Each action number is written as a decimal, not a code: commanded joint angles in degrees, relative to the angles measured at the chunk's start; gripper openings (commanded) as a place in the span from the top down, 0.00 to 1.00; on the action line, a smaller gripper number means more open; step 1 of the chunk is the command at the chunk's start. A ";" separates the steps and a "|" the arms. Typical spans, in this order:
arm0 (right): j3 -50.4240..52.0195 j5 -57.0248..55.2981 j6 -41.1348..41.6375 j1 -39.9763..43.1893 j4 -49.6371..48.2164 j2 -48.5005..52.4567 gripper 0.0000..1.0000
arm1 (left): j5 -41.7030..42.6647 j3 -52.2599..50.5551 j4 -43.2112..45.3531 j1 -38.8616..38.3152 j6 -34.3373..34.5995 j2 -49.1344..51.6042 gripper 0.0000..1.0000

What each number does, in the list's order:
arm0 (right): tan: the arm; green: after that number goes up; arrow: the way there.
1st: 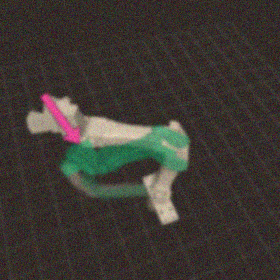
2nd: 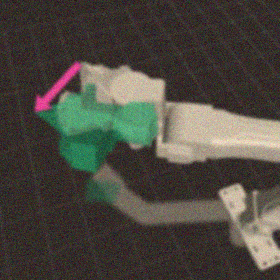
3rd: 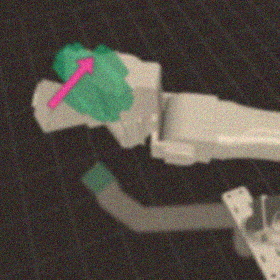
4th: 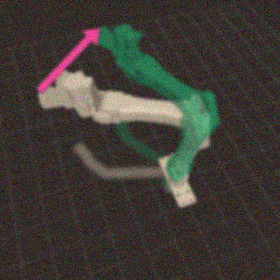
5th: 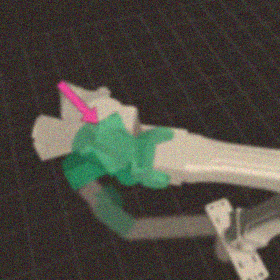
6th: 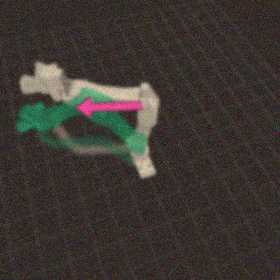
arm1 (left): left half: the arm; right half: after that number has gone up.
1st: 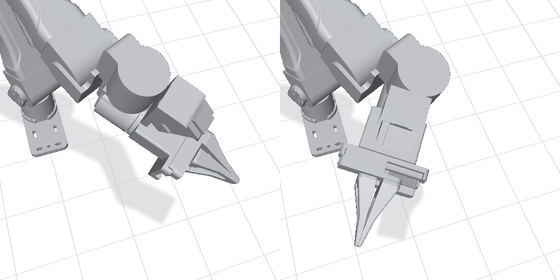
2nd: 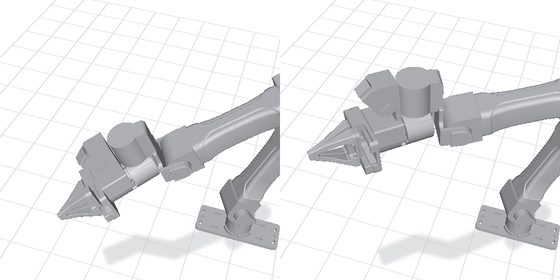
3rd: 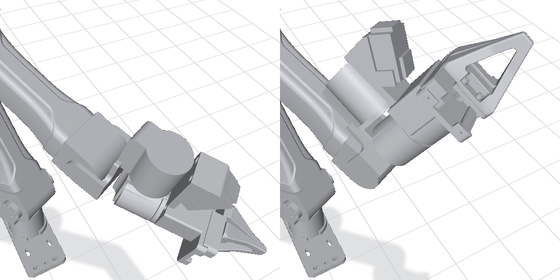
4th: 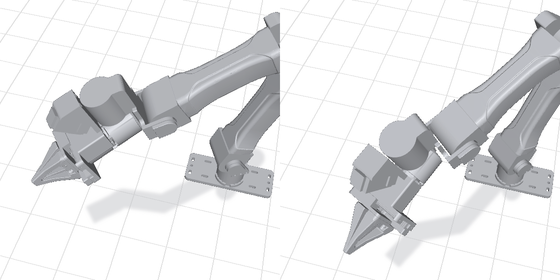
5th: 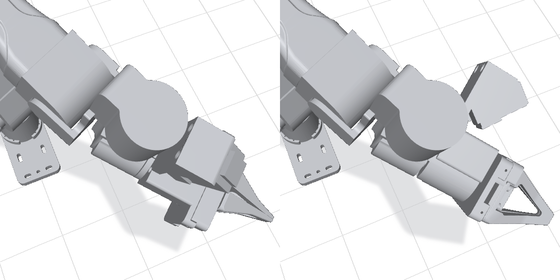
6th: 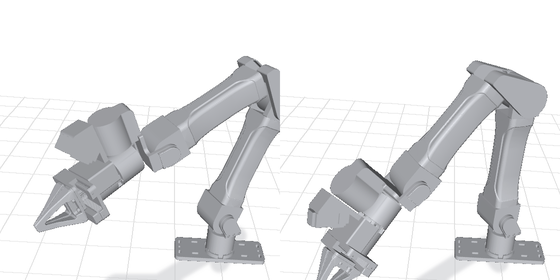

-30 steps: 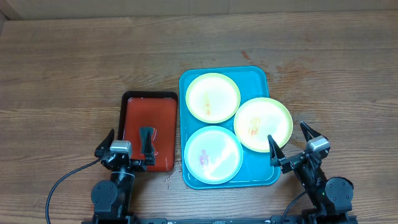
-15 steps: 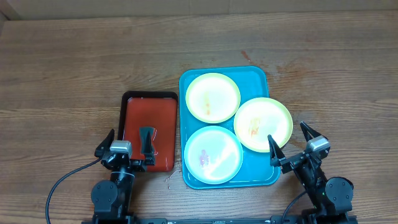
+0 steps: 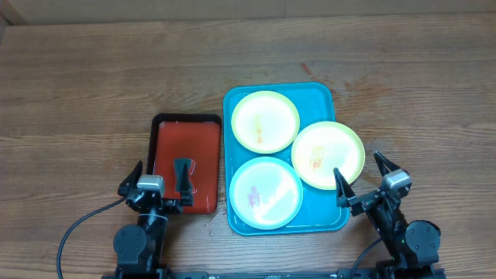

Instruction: Clean dirty plates on tray and stack at the side

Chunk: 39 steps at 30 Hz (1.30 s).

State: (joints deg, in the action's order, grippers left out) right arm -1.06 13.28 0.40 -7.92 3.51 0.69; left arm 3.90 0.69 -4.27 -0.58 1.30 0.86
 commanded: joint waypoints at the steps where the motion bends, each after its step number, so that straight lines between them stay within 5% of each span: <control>1: 0.59 -0.39 0.17 -0.26 -0.20 -0.20 0.00 | 0.02 -0.42 0.17 0.61 0.39 -0.55 0.00; 17: 0.59 2.16 0.22 -0.26 -0.35 -0.20 0.00 | -3.82 -0.42 2.23 0.61 -3.82 -0.55 0.00; 26: -2.29 8.90 7.61 -0.26 1.05 -0.17 0.00 | 14.10 1.38 9.16 0.59 4.81 -0.55 0.00; 33: -21.66 6.47 6.91 -0.26 18.32 7.02 0.00 | 12.20 19.63 -8.50 0.61 3.39 5.75 0.00; 39: -49.99 6.56 6.88 -0.26 47.08 30.93 0.00 | 12.59 42.25 -33.48 0.61 3.41 24.79 0.00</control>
State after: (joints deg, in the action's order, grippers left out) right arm -39.22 20.14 7.01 -7.92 43.20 20.25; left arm 15.33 32.69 -30.22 -0.58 4.36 15.81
